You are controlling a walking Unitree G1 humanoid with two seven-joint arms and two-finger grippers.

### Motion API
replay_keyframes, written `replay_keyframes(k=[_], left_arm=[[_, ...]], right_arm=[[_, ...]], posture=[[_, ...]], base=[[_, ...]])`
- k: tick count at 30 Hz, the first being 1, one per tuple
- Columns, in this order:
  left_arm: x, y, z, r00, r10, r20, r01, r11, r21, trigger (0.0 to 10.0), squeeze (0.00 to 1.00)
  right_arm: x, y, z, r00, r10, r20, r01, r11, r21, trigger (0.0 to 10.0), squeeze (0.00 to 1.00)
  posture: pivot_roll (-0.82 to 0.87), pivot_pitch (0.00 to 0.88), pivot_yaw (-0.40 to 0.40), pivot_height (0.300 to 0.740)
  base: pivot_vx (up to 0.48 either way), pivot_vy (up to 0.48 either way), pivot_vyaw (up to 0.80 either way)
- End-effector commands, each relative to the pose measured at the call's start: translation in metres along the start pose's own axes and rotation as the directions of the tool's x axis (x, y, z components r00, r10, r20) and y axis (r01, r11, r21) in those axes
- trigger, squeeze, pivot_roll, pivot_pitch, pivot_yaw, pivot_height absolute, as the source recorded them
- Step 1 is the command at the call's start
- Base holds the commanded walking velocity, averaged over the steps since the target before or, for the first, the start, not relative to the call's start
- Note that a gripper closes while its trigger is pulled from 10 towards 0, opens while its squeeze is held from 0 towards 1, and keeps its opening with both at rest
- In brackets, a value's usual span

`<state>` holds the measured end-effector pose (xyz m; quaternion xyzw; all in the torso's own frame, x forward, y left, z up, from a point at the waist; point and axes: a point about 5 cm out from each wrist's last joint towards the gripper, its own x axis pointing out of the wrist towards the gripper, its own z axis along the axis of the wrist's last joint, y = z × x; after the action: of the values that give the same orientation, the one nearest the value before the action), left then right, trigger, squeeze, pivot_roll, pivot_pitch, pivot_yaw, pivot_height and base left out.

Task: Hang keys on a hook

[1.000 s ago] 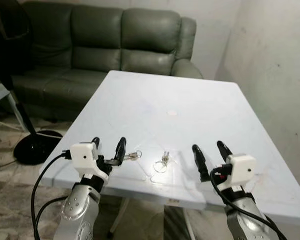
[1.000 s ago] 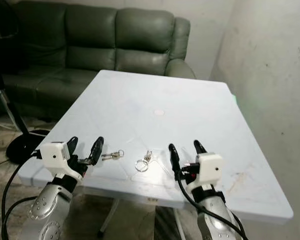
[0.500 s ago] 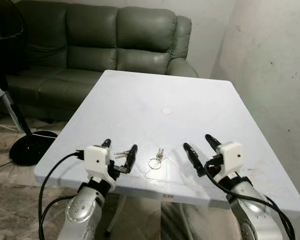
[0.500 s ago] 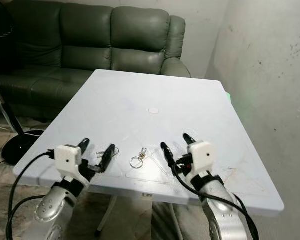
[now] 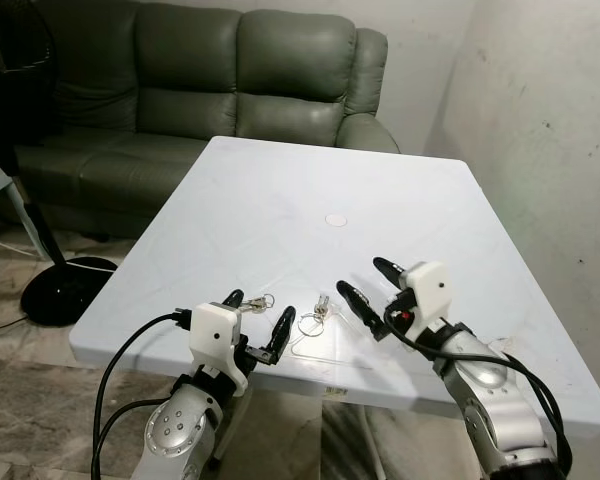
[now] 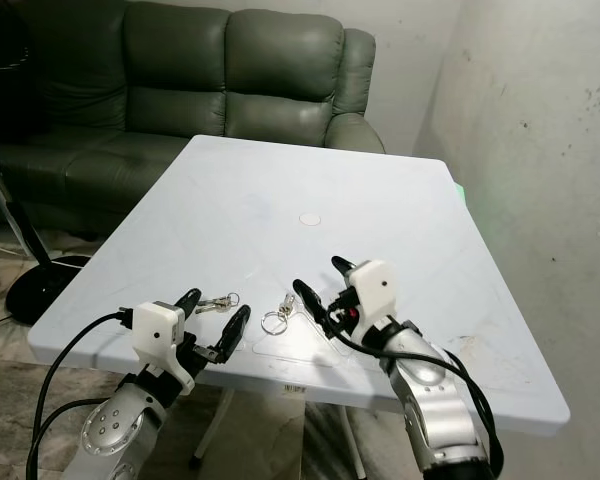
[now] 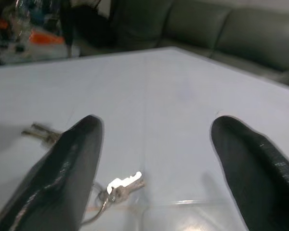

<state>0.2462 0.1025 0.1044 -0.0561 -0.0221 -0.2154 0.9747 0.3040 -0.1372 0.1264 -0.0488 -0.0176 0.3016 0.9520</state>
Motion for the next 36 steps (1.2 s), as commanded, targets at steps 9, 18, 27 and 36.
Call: replay_keyframes(k=[9, 18, 27, 36], left_arm=[[0.002, -0.006, 0.002, 1.000, -0.021, 0.011, 0.021, 1.000, 0.009, 10.0, 0.00], [0.000, -0.007, 0.002, 1.000, -0.012, 0.012, 0.012, 1.000, 0.009, 10.0, 0.00], [0.000, -0.007, 0.003, 1.000, 0.000, 0.016, 0.000, 1.000, 0.008, 10.0, 0.00], [-0.002, -0.007, 0.003, 1.000, 0.011, 0.016, -0.011, 1.000, 0.003, 10.0, 0.00]], right_arm=[[0.020, 0.003, -0.014, 0.993, -0.006, -0.114, 0.000, 0.999, -0.052, 10.0, 0.00], [0.026, 0.021, -0.027, 0.980, 0.101, -0.173, -0.110, 0.993, -0.046, 10.0, 0.00], [0.031, 0.046, -0.037, 0.964, 0.180, -0.196, -0.186, 0.982, -0.014, 10.0, 0.00], [0.033, 0.059, -0.038, 0.963, 0.185, -0.198, -0.185, 0.983, 0.019, 10.0, 0.00]], posture=[[0.03, 0.003, -0.086, 0.740], [0.05, 0.000, -0.098, 0.740], [0.06, 0.000, -0.106, 0.740], [0.06, 0.019, -0.109, 0.740]], base=[[0.000, 0.000, 0.00], [0.000, 0.000, 0.00], [0.000, 0.000, 0.00], [0.000, 0.000, 0.00]])
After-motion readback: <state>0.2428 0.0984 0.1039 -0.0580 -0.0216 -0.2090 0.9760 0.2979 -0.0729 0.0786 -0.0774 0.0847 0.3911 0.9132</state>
